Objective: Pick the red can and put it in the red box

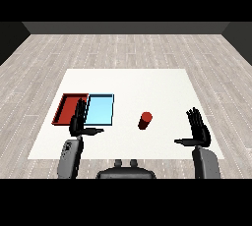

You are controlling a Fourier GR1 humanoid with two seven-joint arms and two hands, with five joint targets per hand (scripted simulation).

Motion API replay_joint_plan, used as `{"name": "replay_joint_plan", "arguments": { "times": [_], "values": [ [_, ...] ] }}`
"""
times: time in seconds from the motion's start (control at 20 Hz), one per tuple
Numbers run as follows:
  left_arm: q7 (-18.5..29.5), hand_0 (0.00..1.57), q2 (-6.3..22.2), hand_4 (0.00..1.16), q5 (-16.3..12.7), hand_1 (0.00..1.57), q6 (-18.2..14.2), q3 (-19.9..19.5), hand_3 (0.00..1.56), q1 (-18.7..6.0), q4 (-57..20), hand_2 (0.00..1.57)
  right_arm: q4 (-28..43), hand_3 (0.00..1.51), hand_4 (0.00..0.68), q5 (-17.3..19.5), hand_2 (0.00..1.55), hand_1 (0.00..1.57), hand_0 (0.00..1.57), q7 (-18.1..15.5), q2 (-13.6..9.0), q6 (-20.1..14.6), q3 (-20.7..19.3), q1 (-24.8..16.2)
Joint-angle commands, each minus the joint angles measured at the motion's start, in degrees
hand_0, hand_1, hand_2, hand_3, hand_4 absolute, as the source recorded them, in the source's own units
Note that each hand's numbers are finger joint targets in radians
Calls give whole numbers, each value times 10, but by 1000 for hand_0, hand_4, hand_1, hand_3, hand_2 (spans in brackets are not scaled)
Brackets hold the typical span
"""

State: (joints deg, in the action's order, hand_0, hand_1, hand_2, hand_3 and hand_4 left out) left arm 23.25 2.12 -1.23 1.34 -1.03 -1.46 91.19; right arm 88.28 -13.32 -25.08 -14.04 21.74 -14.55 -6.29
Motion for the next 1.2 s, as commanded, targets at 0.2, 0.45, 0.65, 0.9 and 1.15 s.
{"name": "replay_joint_plan", "arguments": {
  "times": [0.2, 0.45, 0.65, 0.9, 1.15],
  "values": [
    [14, 0, -5, 0, 12, 0, -12, 0, 0, 1, 1, 0, -33, 0, 0, 42, 0, 0, 0, -35, 16, 16, -5, 2],
    [14, 0, 7, 0, -5, 0, 6, -15, 0, 3, -6, 0, 8, 0, 0, 21, 0, 0, 0, 55, 30, -16, 8, 56],
    [22, 0, -14, 0, 18, 0, -15, 7, 0, 5, -15, 0, -13, 0, 0, 11, 0, 0, 0, 65, 40, -4, 16, 66],
    [-5, 0, 16, 0, 1, 0, 4, -15, 0, 14, 19, 0, -48, 0, 0, 3, 0, 0, 0, 101, 39, -16, 16, 111],
    [21, 0, 6, 0, -2, 0, -2, -26, 0, -32, -49, 0, -83, 0, 0, 29, 0, 0, 0, 64, 88, -35, 50, 115]
  ]
}}
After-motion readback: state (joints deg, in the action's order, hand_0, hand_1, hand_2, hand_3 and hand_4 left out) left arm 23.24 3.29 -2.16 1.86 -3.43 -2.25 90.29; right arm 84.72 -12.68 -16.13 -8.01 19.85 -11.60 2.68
